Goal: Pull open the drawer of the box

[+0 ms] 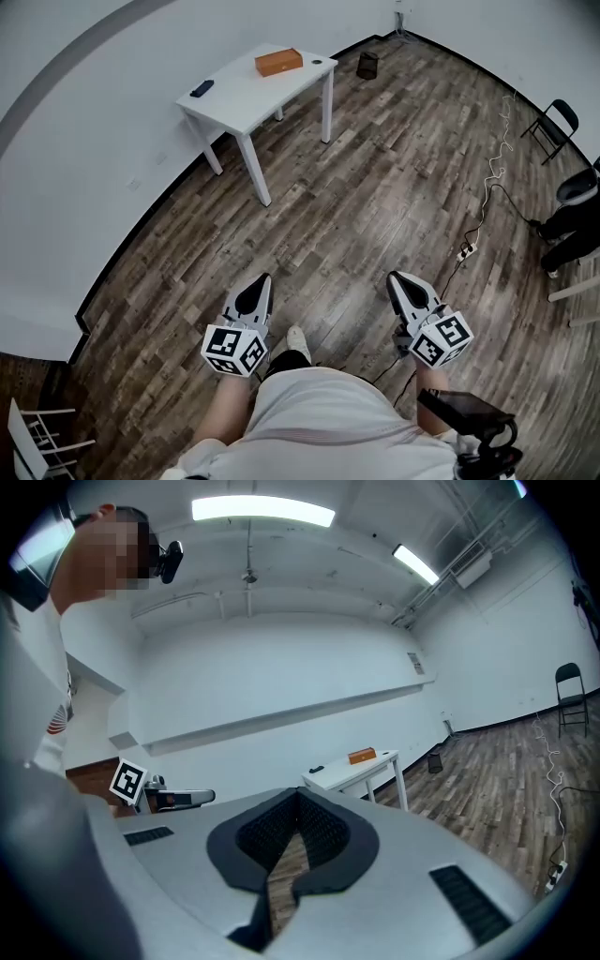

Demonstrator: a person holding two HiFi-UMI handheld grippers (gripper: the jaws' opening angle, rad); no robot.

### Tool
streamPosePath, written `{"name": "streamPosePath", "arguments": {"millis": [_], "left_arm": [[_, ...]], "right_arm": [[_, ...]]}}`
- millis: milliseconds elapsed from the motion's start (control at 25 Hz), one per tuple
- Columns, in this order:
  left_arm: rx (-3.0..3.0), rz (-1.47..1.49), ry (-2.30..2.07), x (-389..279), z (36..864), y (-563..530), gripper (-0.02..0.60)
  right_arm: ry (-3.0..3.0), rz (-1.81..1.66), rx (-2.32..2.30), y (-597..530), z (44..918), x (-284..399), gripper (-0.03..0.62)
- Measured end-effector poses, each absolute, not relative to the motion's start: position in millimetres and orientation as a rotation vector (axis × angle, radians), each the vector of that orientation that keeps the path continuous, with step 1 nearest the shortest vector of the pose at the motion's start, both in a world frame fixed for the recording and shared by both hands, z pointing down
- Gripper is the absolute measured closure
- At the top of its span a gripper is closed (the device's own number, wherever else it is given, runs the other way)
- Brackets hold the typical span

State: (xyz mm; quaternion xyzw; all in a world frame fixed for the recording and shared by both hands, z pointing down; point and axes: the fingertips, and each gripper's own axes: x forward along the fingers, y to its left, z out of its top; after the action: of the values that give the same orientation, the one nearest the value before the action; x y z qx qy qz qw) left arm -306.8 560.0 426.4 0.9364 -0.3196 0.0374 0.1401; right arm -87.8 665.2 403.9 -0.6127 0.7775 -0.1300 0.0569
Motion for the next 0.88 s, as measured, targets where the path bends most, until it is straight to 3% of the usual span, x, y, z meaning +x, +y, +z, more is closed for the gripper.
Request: {"name": "streamPosePath", "arguments": {"millis": [480,880], "left_arm": [[2.689,0.103,-0.933,-353.7,424.5,389.9,0.571],[2.666,0.1,-0.872,-324.2,435.0,348.9,0.571]], "right_arm": [[2.385,-0.343,-1.855,493.4,385.2,-123.9,0.595],[2.384,-0.408,-1.868,451.1,399.0,-108.3,0.595]]}}
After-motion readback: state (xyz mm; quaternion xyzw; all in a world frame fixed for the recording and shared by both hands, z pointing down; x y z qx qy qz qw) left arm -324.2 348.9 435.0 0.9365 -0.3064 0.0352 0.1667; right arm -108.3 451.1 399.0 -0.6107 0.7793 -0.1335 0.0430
